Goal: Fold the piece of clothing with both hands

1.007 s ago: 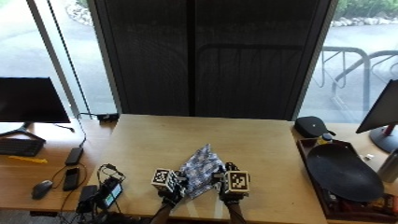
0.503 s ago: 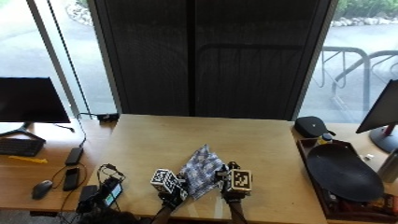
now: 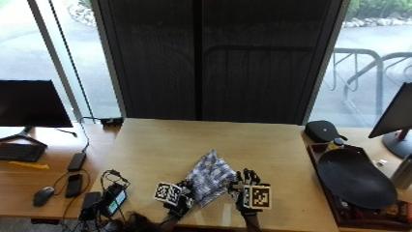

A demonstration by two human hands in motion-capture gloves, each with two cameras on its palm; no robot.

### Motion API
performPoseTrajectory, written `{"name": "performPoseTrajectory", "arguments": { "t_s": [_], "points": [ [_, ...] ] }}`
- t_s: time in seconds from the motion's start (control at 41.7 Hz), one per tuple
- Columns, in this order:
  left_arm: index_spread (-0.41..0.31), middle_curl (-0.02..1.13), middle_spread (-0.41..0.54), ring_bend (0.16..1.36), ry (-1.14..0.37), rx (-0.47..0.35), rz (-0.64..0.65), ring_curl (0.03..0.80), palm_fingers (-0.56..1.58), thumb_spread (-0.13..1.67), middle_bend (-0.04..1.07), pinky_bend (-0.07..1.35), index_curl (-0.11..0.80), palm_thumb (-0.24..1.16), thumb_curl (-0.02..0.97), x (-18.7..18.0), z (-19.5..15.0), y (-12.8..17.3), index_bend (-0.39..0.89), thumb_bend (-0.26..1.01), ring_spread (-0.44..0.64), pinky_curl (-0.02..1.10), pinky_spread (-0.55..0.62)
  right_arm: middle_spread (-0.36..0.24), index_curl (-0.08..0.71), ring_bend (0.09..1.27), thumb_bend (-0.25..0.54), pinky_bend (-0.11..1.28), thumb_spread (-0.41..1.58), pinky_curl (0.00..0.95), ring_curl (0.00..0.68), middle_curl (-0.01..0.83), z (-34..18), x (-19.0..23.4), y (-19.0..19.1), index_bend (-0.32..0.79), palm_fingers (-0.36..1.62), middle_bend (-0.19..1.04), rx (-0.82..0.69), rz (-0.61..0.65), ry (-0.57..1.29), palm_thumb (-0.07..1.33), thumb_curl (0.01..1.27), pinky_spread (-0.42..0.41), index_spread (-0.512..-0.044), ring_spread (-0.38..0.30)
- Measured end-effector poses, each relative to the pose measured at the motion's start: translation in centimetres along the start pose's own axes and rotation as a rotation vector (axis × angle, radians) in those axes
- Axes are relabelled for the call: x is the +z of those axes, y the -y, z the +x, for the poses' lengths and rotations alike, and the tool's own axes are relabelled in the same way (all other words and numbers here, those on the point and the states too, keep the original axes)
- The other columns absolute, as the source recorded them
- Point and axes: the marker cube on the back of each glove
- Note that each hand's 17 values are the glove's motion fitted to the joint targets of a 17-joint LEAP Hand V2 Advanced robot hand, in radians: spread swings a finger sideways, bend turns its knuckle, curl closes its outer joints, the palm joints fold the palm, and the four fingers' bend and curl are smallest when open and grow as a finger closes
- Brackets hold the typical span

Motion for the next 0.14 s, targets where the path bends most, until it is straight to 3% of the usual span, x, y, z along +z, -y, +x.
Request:
{"name": "performPoseTrajectory", "arguments": {
  "t_s": [0.144],
  "points": [
    [-0.132, 0.45, -0.048, 0.41, 0.040, 0.015, -0.019, 0.351, 0.63, 1.58, 0.25, 0.16, 0.376, 0.37, 0.286, 0.0, 0.1, -0.6, 0.15, 0.13, 0.13, 0.26, 0.34, -0.078, 0.360, 0.34, -0.014, 0.44, 1.25, 0.363, 0.365, 0.288, 0.2, -1.4, -0.8, 0.17, 0.60, 0.15, 0.010, 0.037, 0.022, 0.65, 0.40, 0.212, -0.341, -0.072]
  ]
}}
